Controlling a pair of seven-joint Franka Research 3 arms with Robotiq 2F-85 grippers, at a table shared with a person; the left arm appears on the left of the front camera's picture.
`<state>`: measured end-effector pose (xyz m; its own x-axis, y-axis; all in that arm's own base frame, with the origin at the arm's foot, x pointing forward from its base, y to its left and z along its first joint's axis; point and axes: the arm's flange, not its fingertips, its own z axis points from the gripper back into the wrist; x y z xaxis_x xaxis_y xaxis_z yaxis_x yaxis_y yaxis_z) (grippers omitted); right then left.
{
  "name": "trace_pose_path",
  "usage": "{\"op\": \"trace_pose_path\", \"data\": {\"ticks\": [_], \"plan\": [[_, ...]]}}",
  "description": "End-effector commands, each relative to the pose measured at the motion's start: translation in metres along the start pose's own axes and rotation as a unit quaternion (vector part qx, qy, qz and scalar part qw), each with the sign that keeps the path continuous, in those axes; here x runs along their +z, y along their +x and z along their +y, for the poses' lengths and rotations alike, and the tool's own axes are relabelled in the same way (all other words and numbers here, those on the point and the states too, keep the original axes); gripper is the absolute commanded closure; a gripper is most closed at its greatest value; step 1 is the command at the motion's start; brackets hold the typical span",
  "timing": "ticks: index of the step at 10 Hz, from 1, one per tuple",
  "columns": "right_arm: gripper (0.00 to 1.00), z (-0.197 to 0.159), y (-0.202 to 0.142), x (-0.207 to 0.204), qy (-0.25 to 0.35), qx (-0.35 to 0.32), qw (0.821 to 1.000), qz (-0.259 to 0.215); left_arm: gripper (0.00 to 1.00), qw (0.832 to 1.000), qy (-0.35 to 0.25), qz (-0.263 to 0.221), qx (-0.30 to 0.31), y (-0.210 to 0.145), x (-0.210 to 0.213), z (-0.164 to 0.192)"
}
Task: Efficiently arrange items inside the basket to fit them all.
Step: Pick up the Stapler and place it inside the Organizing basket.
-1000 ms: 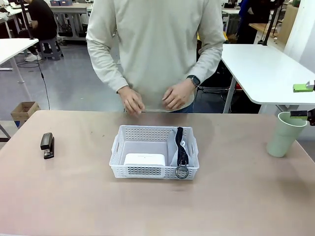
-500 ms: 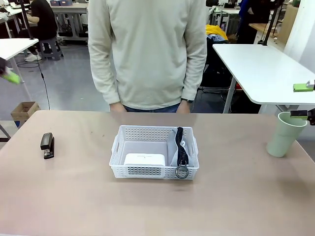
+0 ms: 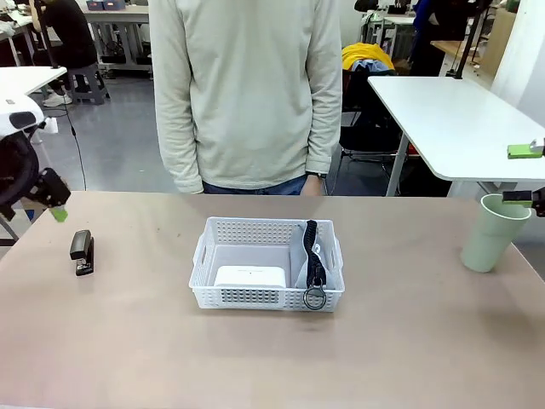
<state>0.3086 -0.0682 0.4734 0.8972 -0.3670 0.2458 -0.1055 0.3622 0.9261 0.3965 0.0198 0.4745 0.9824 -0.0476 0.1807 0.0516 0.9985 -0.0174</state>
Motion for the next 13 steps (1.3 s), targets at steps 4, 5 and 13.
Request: {"op": "trace_pose_path", "data": {"ticks": [4,5,13], "plan": [[0.00,0.002,0.002,-0.001,0.011,0.002,1.000,-0.007,0.00,1.000,-0.019,-0.005,0.010,-0.002,0.011,0.003],[0.00,0.002,0.002,-0.001,0.011,0.002,1.000,-0.007,0.00,0.997,-0.019,-0.014,0.070,0.008,-0.004,0.006],[0.00,0.002,0.002,-0.001,0.011,0.002,1.000,-0.007,0.00,0.990,0.014,0.110,0.086,0.073,-0.121,0.025]]}}
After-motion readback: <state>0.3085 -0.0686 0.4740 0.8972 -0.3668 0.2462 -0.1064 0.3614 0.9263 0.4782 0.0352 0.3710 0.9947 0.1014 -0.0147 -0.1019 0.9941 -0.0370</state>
